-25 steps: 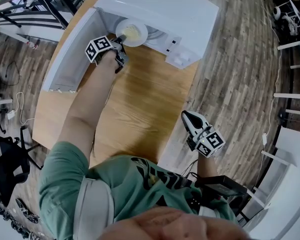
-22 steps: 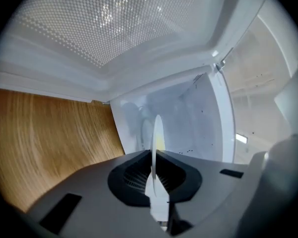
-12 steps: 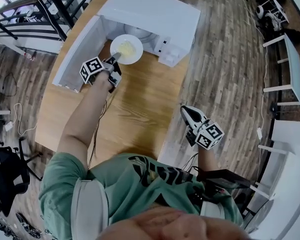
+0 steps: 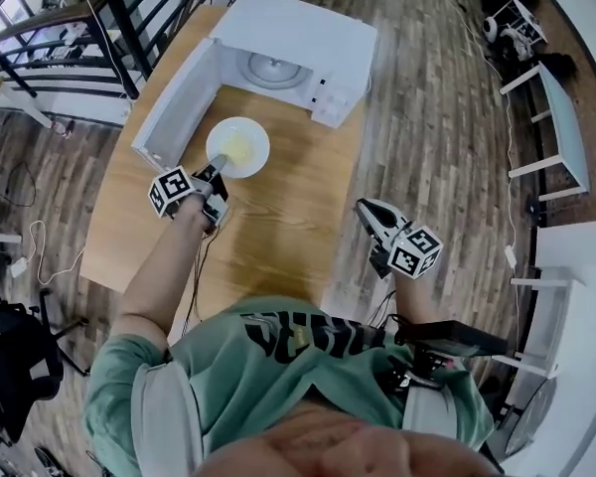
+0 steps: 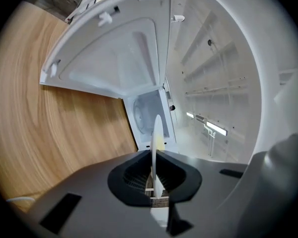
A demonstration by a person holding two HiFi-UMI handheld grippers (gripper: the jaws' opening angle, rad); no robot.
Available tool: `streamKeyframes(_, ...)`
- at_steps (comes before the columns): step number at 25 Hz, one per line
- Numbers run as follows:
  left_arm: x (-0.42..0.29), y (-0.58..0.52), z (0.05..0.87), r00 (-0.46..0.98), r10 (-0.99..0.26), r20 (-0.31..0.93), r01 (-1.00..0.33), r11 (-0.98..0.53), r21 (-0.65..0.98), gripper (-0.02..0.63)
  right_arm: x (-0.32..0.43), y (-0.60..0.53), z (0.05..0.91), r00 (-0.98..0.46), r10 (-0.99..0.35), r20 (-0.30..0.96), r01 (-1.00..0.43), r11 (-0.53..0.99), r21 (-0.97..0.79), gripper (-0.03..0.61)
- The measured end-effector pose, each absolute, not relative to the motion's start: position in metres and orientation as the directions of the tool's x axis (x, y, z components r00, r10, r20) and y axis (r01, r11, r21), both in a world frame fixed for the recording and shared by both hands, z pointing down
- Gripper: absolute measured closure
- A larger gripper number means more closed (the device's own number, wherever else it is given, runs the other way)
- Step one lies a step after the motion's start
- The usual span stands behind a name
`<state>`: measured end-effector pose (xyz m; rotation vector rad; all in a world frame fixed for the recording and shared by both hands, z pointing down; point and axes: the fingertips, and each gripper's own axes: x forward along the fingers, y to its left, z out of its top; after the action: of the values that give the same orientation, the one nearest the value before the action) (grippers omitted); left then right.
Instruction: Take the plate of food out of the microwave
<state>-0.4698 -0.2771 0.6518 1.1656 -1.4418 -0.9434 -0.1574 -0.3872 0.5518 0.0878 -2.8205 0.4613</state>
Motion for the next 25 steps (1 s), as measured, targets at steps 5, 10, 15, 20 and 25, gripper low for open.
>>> streamKeyframes(5, -0.474, -0.235, 0.609, 0.057, -0.987, 0.148, -0.208, 0.133, 0.969, 0.591, -0.147, -0.348, 0.52, -0.95, -0.152, 0.272, -0.229, 0.932, -0.28, 0.572)
streamKeyframes(10, -0.464, -0.195, 0.559, 0.134, -0.984, 0.114, -0.249, 0.078, 0.965, 0.59, -0.121, -0.315, 0.489, -0.94, -0.256, 0.225, -0.318, 0.897, -0.307, 0.572)
streamKeyframes(15, -0.445, -0.138, 0.521, 0.102, -0.99, 0.093, -0.293, 0.06, 0.954, 0.591, -0.096, -0.306, 0.469, -0.947, -0.26, 0.189, -0.308, 0.902, -0.302, 0.572)
streamKeyframes(20, -0.414, -0.083, 0.517, -0.015, -0.998, 0.055, -0.254, 0.057, 0.965, 0.591, -0.071, -0.308, 0.459, -0.965, -0.206, 0.16, -0.244, 0.932, -0.27, 0.572)
streamKeyframes(25, -0.351, -0.077, 0.545, -0.093, -0.992, 0.088, -0.19, 0.104, 0.976, 0.589, -0.038, -0.317, 0.472, -0.979, -0.13, 0.155, -0.17, 0.944, -0.283, 0.572)
